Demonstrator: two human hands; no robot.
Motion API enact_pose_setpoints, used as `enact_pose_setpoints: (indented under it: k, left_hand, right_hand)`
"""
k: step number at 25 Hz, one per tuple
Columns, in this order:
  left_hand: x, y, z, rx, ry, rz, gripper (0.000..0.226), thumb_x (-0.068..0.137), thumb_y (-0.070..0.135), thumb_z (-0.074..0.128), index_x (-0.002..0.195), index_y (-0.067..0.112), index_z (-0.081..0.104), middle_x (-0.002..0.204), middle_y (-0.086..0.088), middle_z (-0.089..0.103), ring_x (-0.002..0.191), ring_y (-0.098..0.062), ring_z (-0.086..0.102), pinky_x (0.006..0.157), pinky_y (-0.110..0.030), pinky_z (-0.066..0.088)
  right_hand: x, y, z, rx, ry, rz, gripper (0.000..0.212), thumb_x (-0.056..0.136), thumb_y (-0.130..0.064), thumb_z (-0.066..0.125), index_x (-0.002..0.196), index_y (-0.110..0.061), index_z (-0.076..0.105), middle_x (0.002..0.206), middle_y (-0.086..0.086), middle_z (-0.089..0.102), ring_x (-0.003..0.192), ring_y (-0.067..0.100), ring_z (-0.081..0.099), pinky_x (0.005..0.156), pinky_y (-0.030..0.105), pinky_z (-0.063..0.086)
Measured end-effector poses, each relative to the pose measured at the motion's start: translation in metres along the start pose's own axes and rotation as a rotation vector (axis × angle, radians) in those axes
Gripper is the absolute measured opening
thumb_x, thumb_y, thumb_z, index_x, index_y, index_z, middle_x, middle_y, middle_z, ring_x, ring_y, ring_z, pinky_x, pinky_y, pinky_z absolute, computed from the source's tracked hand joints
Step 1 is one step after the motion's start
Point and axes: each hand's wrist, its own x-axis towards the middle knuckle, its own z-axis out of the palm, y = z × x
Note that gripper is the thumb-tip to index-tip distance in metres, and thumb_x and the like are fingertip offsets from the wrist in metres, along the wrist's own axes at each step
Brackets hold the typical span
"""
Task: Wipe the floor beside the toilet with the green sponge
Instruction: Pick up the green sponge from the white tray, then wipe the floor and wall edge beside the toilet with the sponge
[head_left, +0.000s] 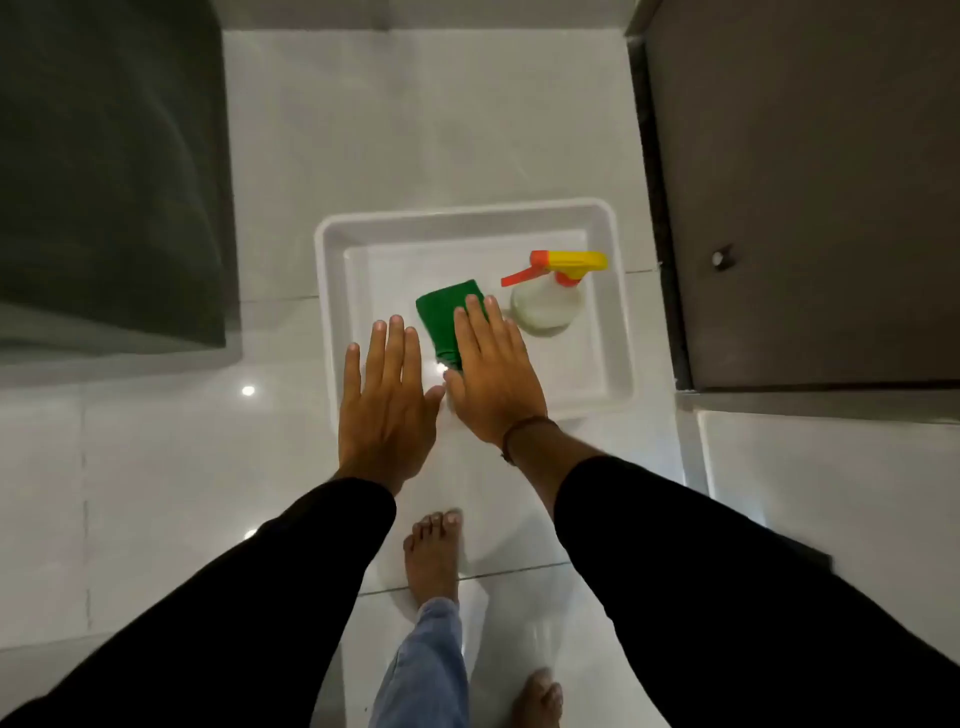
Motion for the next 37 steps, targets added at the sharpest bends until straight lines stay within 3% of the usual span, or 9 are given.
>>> enact_pose_setpoints:
  k: [6,11,14,19,24,31,33,37]
  left_hand:
    - [0.034,-0.013,0.037,-0.028,-0.024,-0.01,0.07,0.119,0.044,0.019,0.175,0.003,0.012,0.187,-0.02,0.006,0.174,-0.037,0.002,0.141,-0.056,0.005]
    - [0.037,-0.014,0.033,0.003,-0.042,0.009,0.077,0.115,0.05,0.014,0.176,0.003,0.009,0.187,-0.02,0.003,0.174,-0.038,0.001,0.141,-0.058,0.005]
    - [0.021,-0.007,0.02,-0.015,-0.018,0.008,0.076,0.116,0.048,0.02,0.175,0.001,0.013,0.187,-0.021,0.006,0.174,-0.039,0.004,0.141,-0.059,0.008]
    - [-0.039,0.024,-0.01,-0.009,0.024,0.049,0.071,0.118,0.042,0.027,0.174,-0.001,0.022,0.185,-0.023,0.013,0.173,-0.04,0.011,0.14,-0.062,0.016]
    - [-0.122,0.098,-0.002,-0.018,0.008,0.087,0.079,0.113,0.05,0.026,0.173,0.0,0.024,0.184,-0.021,0.016,0.172,-0.038,0.014,0.139,-0.062,0.018]
    - [-0.212,0.207,0.088,-0.009,-0.093,0.153,0.083,0.109,0.054,0.012,0.174,0.003,0.019,0.185,-0.018,0.008,0.173,-0.035,0.006,0.141,-0.059,0.013]
    - [-0.214,0.225,0.122,-0.009,-0.085,0.172,0.083,0.109,0.054,0.013,0.174,0.002,0.022,0.185,-0.019,0.013,0.172,-0.036,0.01,0.14,-0.059,0.015]
    - [-0.183,0.249,0.198,0.026,-0.153,0.227,0.084,0.11,0.055,0.004,0.176,0.004,0.006,0.186,-0.018,-0.004,0.174,-0.034,-0.005,0.142,-0.057,0.003]
  right_hand:
    - [0.058,0.008,0.044,-0.052,-0.068,-0.052,0.086,0.095,-0.042,0.058,0.159,-0.001,0.018,0.168,0.02,0.018,0.156,0.037,0.013,0.126,0.051,0.019]
    - [0.064,0.012,0.052,-0.086,-0.015,-0.092,0.06,0.103,-0.01,0.048,0.156,0.002,0.023,0.164,0.024,0.027,0.154,0.039,0.022,0.125,0.048,0.016]
    - [0.049,0.014,0.034,-0.051,0.018,-0.124,0.055,0.103,-0.006,0.046,0.154,0.005,0.028,0.161,0.026,0.032,0.152,0.041,0.026,0.125,0.05,0.023]
    - [-0.05,0.012,-0.019,0.117,0.117,-0.04,0.057,0.098,-0.006,0.023,0.154,0.001,0.028,0.161,0.023,0.036,0.152,0.037,0.027,0.125,0.048,0.026]
    - [-0.216,0.031,-0.026,0.199,0.113,0.126,0.069,0.094,-0.012,0.05,0.157,-0.007,0.023,0.164,0.016,0.032,0.154,0.032,0.025,0.121,0.047,0.034]
    - [-0.396,0.093,0.042,0.22,-0.071,0.324,0.089,0.074,-0.017,0.09,0.15,-0.005,0.044,0.156,0.014,0.047,0.144,0.032,0.044,0.114,0.04,0.036]
    - [-0.411,0.118,0.076,0.219,-0.078,0.355,0.087,0.078,-0.011,0.087,0.152,-0.006,0.041,0.158,0.014,0.043,0.146,0.032,0.04,0.116,0.041,0.03]
    - [-0.405,0.174,0.153,0.216,-0.07,0.386,0.078,0.09,0.0,0.067,0.157,-0.008,0.028,0.166,0.013,0.028,0.155,0.03,0.021,0.125,0.044,0.021]
